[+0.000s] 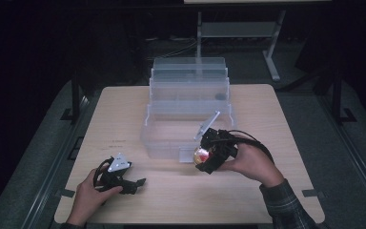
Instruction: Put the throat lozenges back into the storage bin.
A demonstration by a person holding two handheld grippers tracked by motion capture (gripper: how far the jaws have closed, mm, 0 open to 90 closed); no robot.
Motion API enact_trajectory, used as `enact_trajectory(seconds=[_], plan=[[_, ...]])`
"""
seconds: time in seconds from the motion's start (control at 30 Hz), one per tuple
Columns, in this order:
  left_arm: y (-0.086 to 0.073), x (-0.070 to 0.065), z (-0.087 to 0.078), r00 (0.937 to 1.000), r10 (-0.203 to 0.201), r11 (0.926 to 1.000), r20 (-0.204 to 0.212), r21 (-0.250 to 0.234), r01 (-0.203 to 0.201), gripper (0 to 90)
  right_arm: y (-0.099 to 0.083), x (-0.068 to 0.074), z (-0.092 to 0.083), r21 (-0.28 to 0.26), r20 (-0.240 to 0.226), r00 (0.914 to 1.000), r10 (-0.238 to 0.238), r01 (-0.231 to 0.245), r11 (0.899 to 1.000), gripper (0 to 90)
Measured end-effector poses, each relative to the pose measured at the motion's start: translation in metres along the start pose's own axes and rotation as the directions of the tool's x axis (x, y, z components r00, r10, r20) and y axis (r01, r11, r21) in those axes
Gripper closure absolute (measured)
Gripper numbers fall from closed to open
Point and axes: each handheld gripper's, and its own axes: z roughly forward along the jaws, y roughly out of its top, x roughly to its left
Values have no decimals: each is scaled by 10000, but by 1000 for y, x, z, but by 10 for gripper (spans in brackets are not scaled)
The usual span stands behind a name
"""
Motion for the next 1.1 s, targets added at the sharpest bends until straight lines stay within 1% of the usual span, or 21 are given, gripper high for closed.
enact_trajectory(seconds=[0.27, 0.47, 0.57, 0.6, 0.87, 1.1], plan=[[0, 0, 0, 10000, -1, 10000, 1, 1, 1, 123, 1, -18, -2, 23, 179, 9991, 379, -380, 9993, 197], [0, 0, 0, 10000, -7, 10000, -10, -20, 7, 123, 1, -33, -3, 106, 374, 9969, 696, -701, 9975, 197], [0, 0, 0, 10000, -8, 10000, -10, -20, 8, 123, 1, -36, -4, 108, 425, 9961, 771, -776, 9969, 198], [0, 0, 0, 10000, -9, 10000, -9, -19, 9, 123, 1, -41, -4, 87, 509, 9948, 888, -893, 9960, 197], [0, 0, 0, 10000, -6, 10000, -12, -21, 6, 123, -2, -58, -3, 57, 670, 9899, 1246, -1253, 9921, 197], [0, 0, 0, 10000, -4, 10000, -12, -20, 4, 123, -4, -72, -1, 97, 864, 9840, 1555, -1569, 9876, 197]])
